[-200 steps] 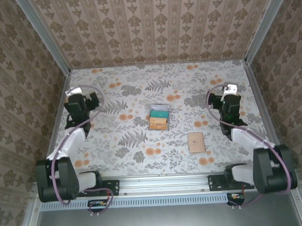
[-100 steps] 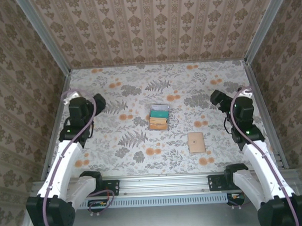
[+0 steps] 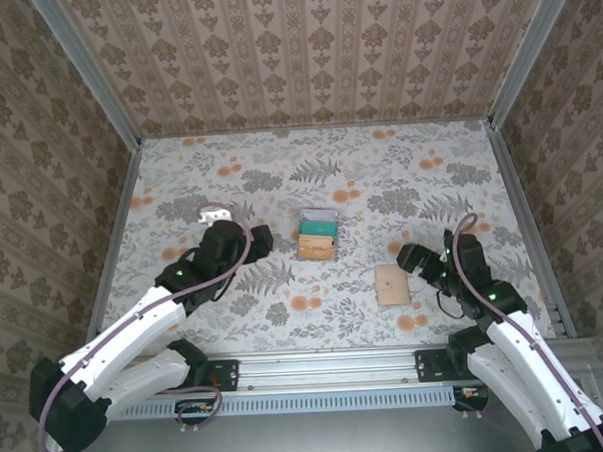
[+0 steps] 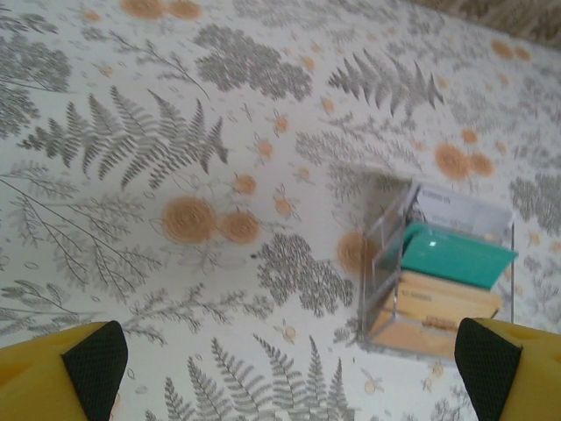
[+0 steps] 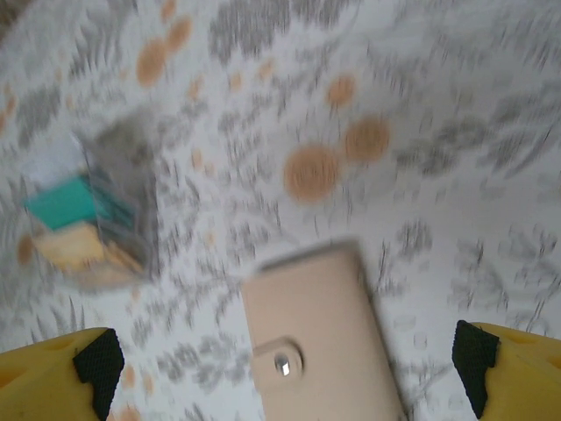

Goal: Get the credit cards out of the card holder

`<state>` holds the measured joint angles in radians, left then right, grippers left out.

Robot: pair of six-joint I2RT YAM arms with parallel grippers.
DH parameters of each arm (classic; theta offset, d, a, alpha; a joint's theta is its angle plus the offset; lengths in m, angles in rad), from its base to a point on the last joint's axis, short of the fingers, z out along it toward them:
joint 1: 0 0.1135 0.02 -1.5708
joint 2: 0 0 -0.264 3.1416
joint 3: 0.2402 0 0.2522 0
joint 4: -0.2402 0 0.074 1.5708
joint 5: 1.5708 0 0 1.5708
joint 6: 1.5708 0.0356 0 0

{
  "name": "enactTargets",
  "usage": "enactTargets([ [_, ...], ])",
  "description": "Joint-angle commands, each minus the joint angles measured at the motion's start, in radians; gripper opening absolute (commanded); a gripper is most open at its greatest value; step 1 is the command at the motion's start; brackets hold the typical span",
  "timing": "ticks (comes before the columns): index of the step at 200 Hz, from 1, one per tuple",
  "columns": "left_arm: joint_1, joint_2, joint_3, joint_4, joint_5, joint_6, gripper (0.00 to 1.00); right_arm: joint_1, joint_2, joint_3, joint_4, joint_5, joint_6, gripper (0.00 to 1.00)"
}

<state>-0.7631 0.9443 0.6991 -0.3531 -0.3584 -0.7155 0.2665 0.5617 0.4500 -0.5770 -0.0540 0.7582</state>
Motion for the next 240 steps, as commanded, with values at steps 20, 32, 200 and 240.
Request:
enactTargets([
  [20, -0.135, 0.07, 0.001, -0.029, -0.1, -0.031, 1.0, 0.136, 0.01, -0.068, -0.008, 0.077, 0.077, 1.0],
  [32, -0.161, 0.099, 0.0, -0.011, -0.072, -0.034, 1.0, 0.166, 0.041, -0.082, 0.024, 0.086, 0.082, 0.99],
  [200, -0.354, 0.299, 0.118, -0.076, -0.178, -0.035, 1.0, 0.423, 0.466, -0.108, 0.358, 0.144, 0.074, 1.0],
  [240, -0.354, 0.26, 0.082, -0.052, -0.159, -0.019, 1.0, 0.577, 0.543, -0.05, 0.427, 0.191, 0.108, 1.0],
])
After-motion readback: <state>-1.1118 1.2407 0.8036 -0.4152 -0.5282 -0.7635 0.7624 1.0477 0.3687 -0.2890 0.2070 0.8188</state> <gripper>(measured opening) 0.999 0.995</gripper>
